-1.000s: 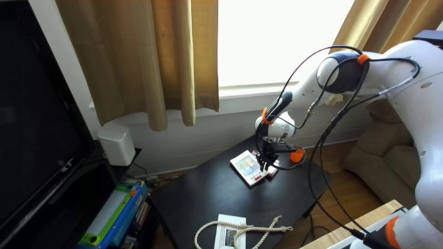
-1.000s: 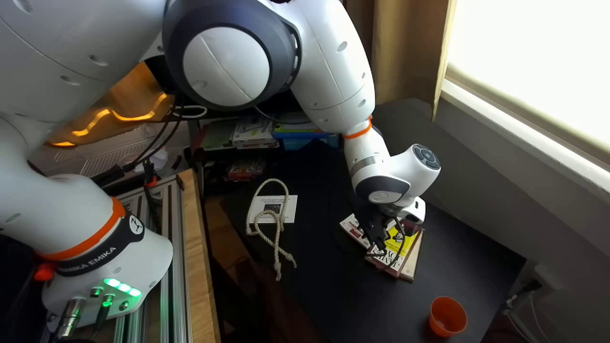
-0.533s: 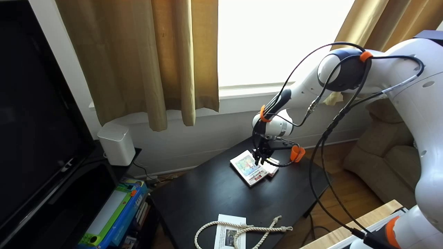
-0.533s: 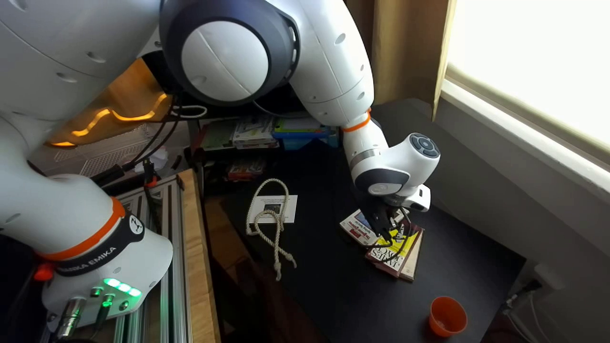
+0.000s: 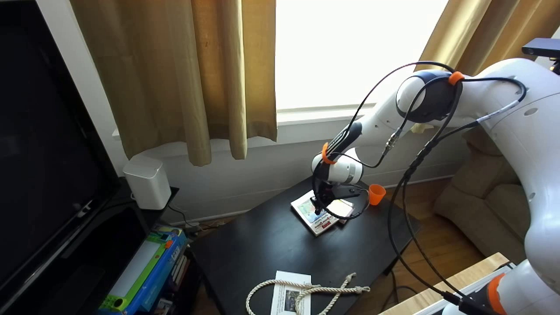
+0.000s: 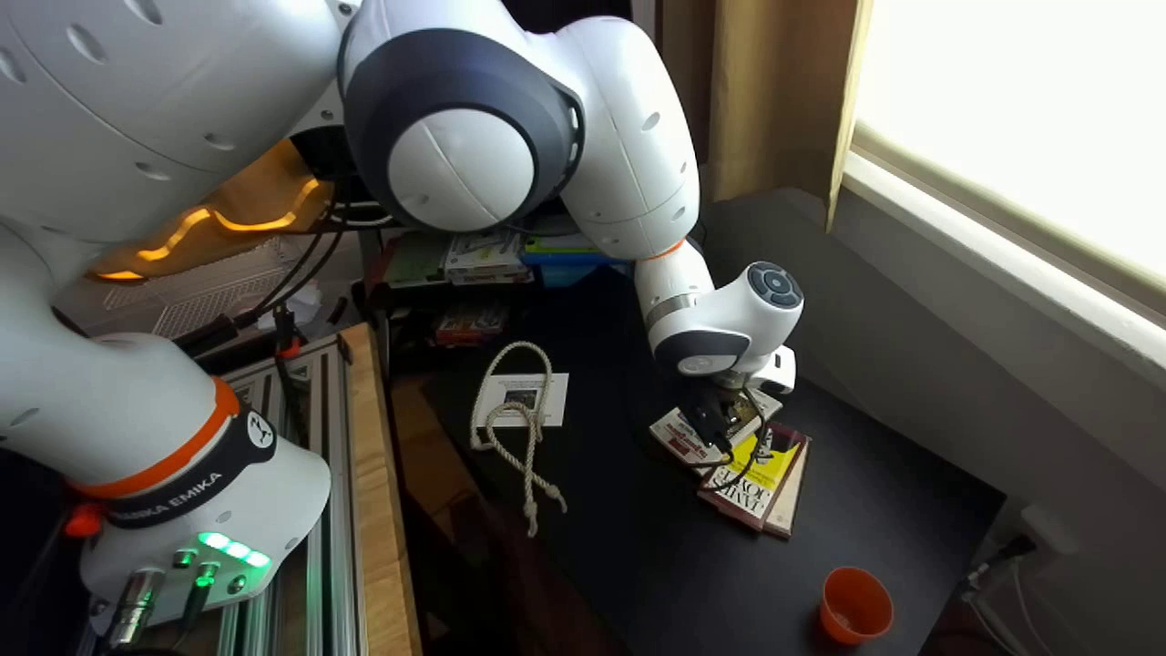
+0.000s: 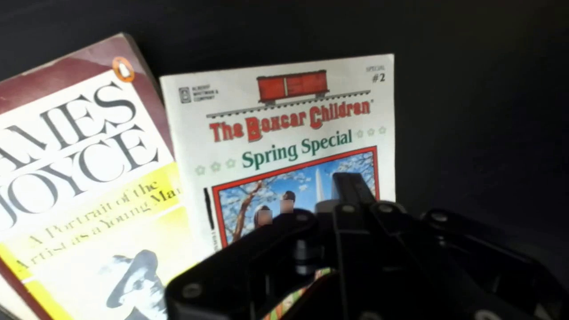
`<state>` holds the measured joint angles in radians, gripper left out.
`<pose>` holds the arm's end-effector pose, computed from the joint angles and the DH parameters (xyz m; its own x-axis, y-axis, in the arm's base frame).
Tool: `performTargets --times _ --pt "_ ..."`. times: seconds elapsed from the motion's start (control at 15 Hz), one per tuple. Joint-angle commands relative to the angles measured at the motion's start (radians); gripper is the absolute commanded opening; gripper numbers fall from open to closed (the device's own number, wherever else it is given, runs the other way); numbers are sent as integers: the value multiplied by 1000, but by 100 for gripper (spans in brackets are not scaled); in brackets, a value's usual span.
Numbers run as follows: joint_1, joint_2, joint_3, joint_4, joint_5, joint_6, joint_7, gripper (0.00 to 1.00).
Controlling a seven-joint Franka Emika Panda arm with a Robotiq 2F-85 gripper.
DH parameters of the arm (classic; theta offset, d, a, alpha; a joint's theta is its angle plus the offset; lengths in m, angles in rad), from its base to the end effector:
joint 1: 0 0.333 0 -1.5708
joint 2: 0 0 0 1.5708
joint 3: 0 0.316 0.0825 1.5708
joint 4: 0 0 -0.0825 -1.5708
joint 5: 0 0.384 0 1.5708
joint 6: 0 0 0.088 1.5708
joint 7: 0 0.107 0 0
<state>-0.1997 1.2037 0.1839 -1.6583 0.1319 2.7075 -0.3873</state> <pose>0.5864 -0.0097 -0.0875 0.9853 0.1521 -0.0784 0.1278 -0.9587 -0.2541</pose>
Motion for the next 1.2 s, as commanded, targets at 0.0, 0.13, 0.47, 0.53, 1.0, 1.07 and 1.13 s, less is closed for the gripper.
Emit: performTargets --times 0.0,0.13,0.47,0.53,1.0,1.07,1.13 --pt "-3 70 13 38 -49 13 -15 0" --pt "5 92 9 49 -69 6 -20 0" --pt "18 128 6 70 -107 -36 -12 0" --pt "17 125 9 69 -111 -52 -14 0" --pt "28 100 22 34 -121 -197 -61 0" --pt "31 98 20 31 -125 -214 -72 0" --pt "36 95 20 25 -131 -231 -83 0"
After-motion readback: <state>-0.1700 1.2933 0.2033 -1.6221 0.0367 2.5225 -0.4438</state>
